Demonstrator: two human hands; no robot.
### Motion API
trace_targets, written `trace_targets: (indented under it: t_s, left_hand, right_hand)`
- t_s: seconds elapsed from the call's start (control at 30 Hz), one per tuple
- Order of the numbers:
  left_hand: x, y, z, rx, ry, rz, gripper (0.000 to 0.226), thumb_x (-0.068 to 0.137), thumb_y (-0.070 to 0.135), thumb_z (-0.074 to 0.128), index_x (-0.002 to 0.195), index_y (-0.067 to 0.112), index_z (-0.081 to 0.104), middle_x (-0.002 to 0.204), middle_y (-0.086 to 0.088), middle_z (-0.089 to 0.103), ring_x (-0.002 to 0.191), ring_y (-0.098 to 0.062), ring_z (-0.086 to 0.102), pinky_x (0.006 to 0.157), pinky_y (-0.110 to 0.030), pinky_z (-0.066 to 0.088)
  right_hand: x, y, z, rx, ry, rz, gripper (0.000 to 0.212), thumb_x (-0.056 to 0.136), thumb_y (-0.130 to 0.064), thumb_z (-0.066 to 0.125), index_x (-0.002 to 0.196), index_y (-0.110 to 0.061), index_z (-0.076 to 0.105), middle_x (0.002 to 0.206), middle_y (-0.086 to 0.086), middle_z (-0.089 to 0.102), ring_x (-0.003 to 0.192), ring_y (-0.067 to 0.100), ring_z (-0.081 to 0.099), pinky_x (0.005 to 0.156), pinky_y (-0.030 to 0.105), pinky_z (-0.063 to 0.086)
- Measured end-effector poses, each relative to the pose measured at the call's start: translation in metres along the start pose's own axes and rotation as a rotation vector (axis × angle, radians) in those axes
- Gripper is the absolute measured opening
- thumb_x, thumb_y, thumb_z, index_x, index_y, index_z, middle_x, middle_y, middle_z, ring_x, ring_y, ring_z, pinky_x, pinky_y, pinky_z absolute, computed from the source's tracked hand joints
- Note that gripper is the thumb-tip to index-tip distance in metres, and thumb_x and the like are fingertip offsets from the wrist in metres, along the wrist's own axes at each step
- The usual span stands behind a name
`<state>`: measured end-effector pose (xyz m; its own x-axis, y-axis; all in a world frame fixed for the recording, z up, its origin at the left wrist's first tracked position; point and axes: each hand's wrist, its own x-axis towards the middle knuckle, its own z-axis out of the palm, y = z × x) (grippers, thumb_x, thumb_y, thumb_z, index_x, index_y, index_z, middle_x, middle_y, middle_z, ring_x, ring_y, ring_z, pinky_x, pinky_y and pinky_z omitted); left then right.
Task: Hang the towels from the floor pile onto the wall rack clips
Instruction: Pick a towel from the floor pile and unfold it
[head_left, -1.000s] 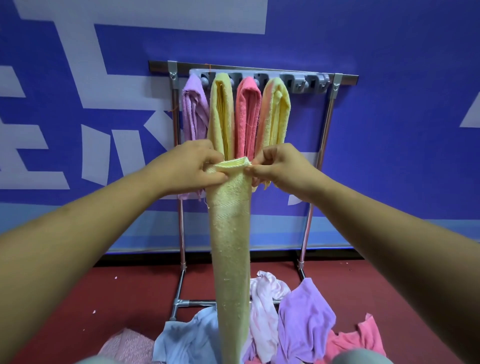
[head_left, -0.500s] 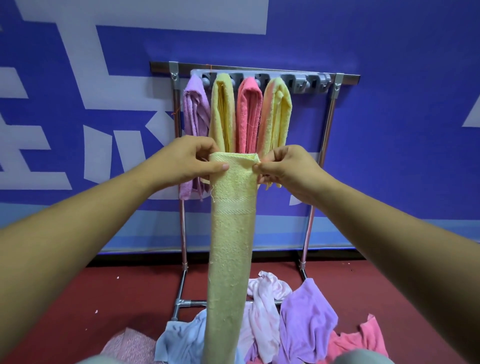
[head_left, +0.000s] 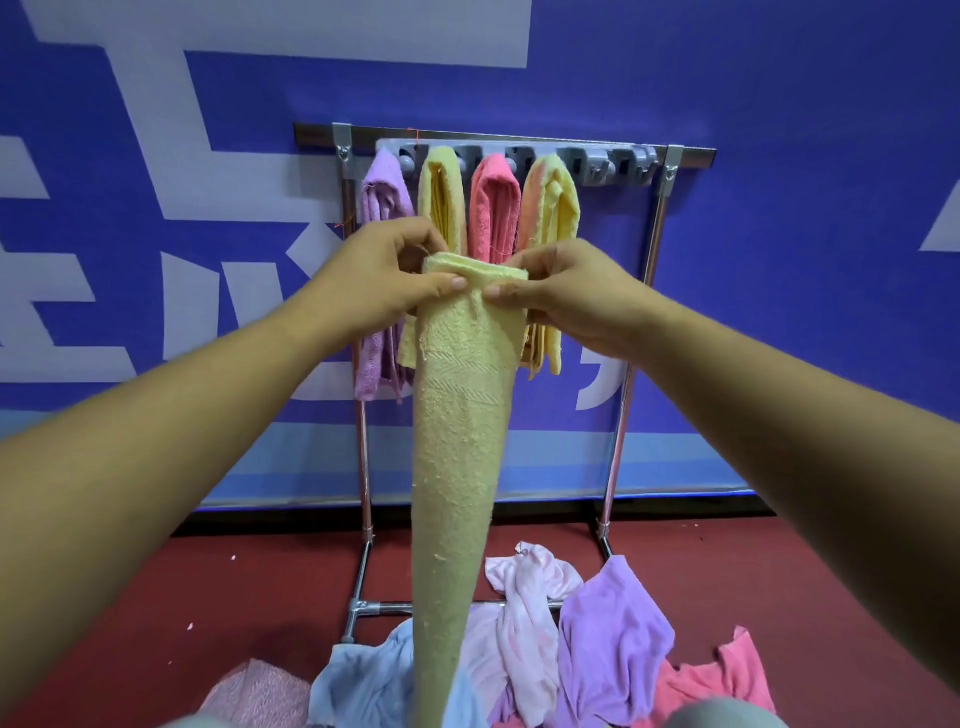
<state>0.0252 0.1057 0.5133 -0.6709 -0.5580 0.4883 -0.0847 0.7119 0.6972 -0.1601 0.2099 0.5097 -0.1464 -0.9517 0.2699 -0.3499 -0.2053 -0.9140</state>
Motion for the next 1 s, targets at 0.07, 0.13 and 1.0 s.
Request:
trace_targets:
  t_s: [0.07,0.13,1.0]
  left_hand:
    - [0.003,0.008,-0.004,-0.098,-0.026,-0.002,0.012,0.085,0.019,0.075,0.083,0.021,0.063,0.076,0.006,0.067,0.073,-0.003,0.063,0.064,-0.021,0.051]
    - [0.003,0.014,-0.012,-0.395,-0.102,-0.049,0.011,0.086,0.014,0.071,0.083,0.019,0.062,0.08,0.002,0.065,0.077,-0.009,0.063,0.067,-0.022,0.052]
    - [-0.034,-0.068,0.052,-0.388,-0.237,-0.31,0.031,0.087,0.006,0.069,0.117,0.012,0.064,0.113,-0.007,0.073,0.1,-0.017,0.07,0.088,-0.033,0.058]
  right_hand:
    - [0.002,-0.01,-0.006,-0.007,-0.002,-0.038,0.004,0.09,-0.006,0.07,0.093,-0.004,0.07,0.09,0.009,0.07,0.087,0.017,0.068,0.088,0.036,0.057]
    - [0.001,-0.018,-0.014,0.182,-0.115,-0.01,0.012,0.092,-0.008,0.064,0.102,-0.001,0.069,0.097,0.01,0.07,0.092,0.019,0.067,0.088,0.034,0.055]
    - [0.012,-0.006,-0.009,-0.2,0.14,-0.011,0.01,0.083,-0.014,0.076,0.078,-0.011,0.068,0.077,0.01,0.061,0.074,0.023,0.054,0.071,0.036,0.042]
